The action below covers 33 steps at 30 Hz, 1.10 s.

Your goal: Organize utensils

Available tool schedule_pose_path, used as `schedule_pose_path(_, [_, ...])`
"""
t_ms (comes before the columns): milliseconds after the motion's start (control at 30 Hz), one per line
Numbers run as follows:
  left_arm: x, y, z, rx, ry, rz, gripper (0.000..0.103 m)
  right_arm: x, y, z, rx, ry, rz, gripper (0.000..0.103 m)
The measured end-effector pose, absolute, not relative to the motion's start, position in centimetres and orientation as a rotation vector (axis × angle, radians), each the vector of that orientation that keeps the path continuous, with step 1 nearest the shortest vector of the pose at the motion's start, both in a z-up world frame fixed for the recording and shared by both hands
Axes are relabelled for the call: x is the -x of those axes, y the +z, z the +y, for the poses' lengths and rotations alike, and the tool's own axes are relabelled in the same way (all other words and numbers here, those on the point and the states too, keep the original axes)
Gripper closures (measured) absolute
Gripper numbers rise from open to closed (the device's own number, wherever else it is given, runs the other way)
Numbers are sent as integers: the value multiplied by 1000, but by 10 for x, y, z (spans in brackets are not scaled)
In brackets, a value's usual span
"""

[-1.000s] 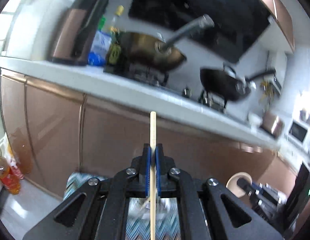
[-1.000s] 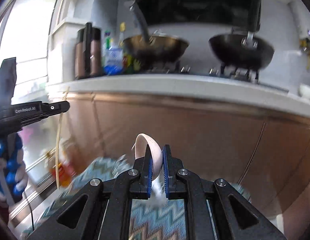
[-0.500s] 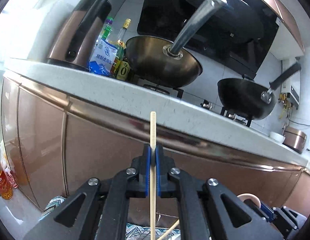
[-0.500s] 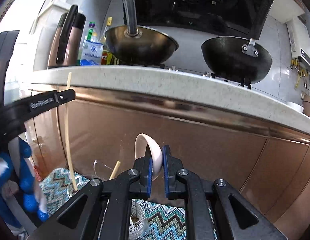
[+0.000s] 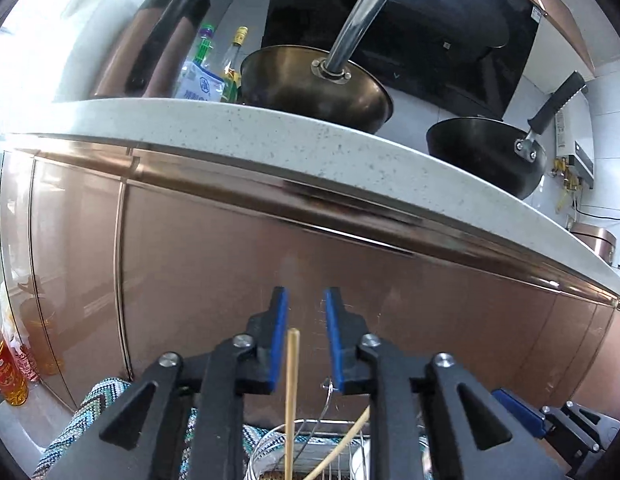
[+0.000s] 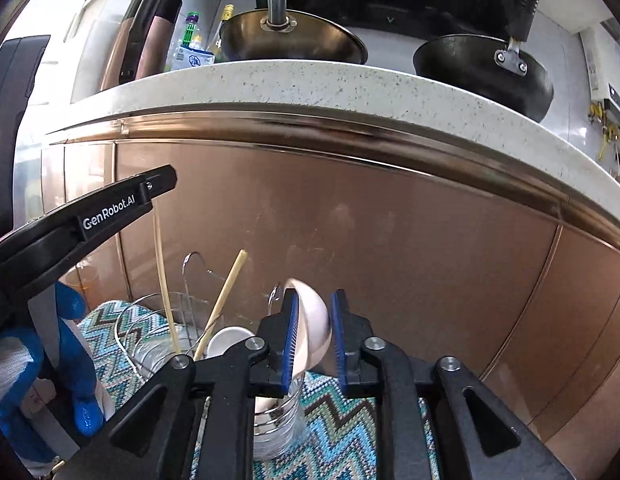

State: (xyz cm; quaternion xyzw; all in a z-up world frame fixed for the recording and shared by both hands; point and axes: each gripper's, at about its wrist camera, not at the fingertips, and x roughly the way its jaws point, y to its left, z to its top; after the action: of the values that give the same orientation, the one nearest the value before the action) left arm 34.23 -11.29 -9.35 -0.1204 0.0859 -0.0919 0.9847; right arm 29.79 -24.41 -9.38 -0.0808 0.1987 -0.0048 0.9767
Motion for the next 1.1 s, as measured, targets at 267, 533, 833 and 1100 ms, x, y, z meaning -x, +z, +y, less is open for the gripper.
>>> schedule_pose_path(267, [-308,-55,-96,223,-199,128,75,-275,-65,-242,164,-10,360,77])
schedule_pose_path(533, [-244,12,-66,174,-182,49,54,-226,-10,-245,160,-15,289,77])
schedule_pose_path(833, [-167,51,-26,115,-179,43,46,-144,39,-258,139,-6,235,75])
schedule_pose_path(1100, [-115,63,10,79,-184,83,46,-88,56,-270,108,15,235,75])
